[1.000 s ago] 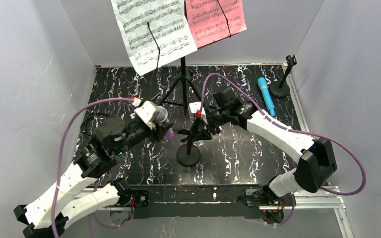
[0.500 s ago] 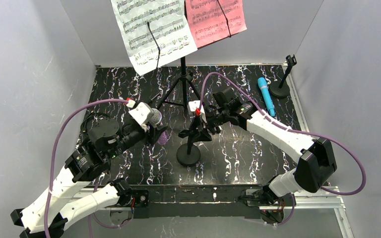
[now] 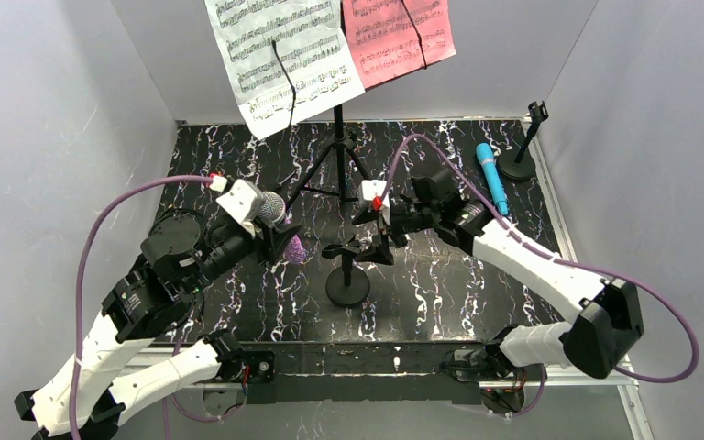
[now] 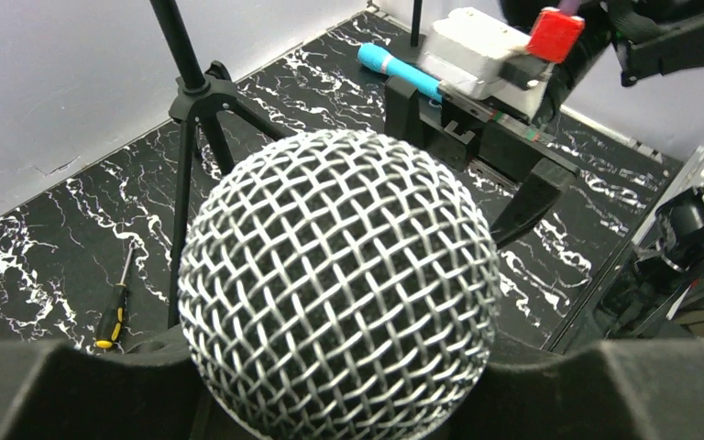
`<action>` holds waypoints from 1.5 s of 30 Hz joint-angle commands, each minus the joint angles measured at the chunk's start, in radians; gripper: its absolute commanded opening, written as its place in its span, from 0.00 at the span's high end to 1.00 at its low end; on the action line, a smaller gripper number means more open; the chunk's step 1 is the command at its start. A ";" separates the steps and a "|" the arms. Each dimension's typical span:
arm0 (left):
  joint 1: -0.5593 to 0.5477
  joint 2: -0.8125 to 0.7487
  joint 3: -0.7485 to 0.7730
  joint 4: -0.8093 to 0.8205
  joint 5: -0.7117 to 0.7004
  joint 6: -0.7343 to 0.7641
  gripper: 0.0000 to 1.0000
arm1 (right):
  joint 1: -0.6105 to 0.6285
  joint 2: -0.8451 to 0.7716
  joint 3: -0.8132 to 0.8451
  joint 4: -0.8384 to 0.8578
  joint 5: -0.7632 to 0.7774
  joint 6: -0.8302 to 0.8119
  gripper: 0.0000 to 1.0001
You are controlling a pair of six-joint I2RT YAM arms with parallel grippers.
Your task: Pack up the instrument practice props
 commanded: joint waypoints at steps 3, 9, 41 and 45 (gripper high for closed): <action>0.002 0.028 0.121 0.021 -0.055 -0.101 1.00 | 0.000 -0.138 -0.039 0.271 0.087 0.167 0.05; 0.002 0.064 0.151 0.077 -0.028 -0.256 1.00 | -0.001 -0.202 -0.074 0.461 0.099 0.354 0.05; 0.003 0.151 -0.031 0.450 0.127 -0.515 1.00 | 0.258 -0.190 -0.062 0.562 0.356 0.577 0.62; 0.003 0.134 -0.043 0.416 0.113 -0.504 0.85 | 0.259 -0.213 -0.068 0.527 0.392 0.563 0.86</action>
